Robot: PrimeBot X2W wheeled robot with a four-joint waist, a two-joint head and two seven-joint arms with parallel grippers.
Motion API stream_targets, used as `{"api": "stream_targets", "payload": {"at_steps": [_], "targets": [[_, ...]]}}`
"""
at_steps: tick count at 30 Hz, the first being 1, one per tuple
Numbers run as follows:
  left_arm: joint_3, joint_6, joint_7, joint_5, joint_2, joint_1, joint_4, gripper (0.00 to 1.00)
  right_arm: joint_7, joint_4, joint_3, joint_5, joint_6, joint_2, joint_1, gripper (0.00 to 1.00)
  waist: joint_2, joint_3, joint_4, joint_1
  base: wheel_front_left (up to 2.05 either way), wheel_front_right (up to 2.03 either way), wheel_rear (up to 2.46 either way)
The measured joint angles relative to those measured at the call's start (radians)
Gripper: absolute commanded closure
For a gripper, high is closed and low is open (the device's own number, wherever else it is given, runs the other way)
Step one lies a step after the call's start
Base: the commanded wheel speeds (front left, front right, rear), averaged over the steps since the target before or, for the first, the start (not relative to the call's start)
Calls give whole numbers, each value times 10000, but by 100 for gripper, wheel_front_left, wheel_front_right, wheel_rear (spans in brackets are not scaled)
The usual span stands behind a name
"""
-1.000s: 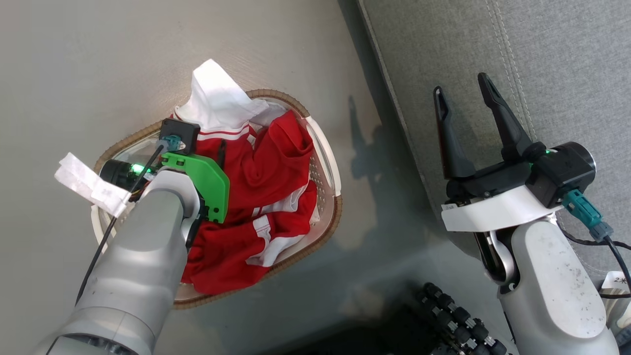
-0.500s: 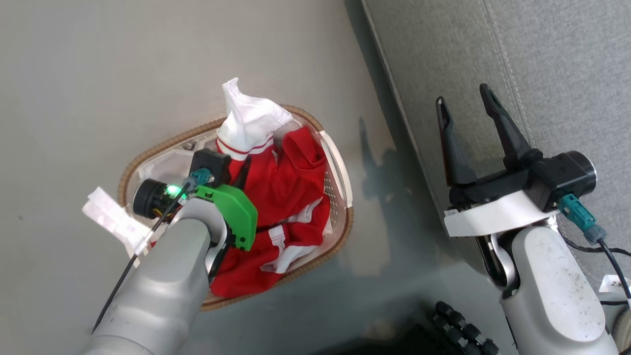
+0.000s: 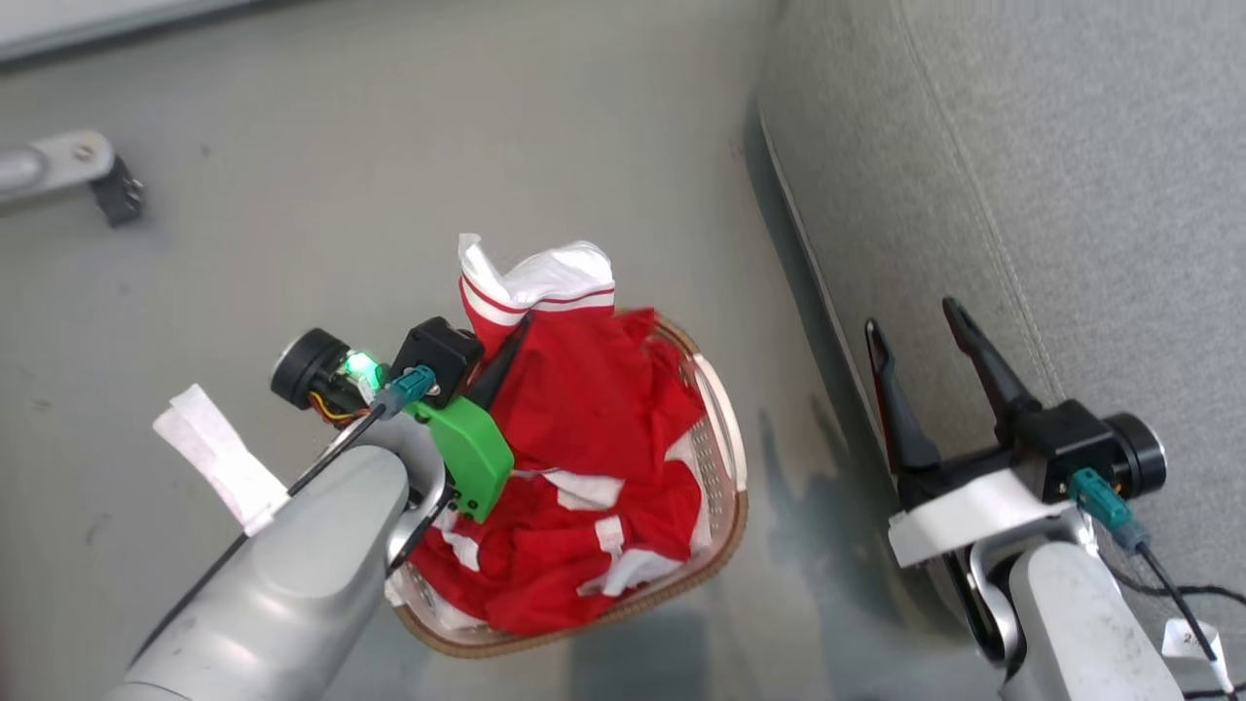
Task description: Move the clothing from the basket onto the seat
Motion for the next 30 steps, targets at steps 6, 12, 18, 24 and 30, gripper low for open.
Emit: {"api": "stream_targets", "payload": {"at_steps": [6,12,18,24,30], "targets": [[-786,0,4,121,834,-425,-1620,100,0,174,71,-52,0,0,685,0,1,-1220,353,-1,0,0,0],[-1344,-15,577,6,1772,-1104,-3200,100,0,282,336,-54,0,0,1151,0,0,-2410,637,-1,0,0,0],[-1319,-15,1053,-58,2460,-1866,-4149,100,-2,345,675,-50,0,0,1370,0,0,-3343,814,-1,0,0,0],[-1104,-15,1162,-17,2715,-2669,-4702,100,0,351,1043,-36,0,0,1382,0,0,-3977,889,-1,0,0,0],[-1091,-17,1185,-17,2761,-3156,-4987,100,0,380,1344,17,0,-2,1339,0,0,-4203,961,-1,0,0,0]]}}
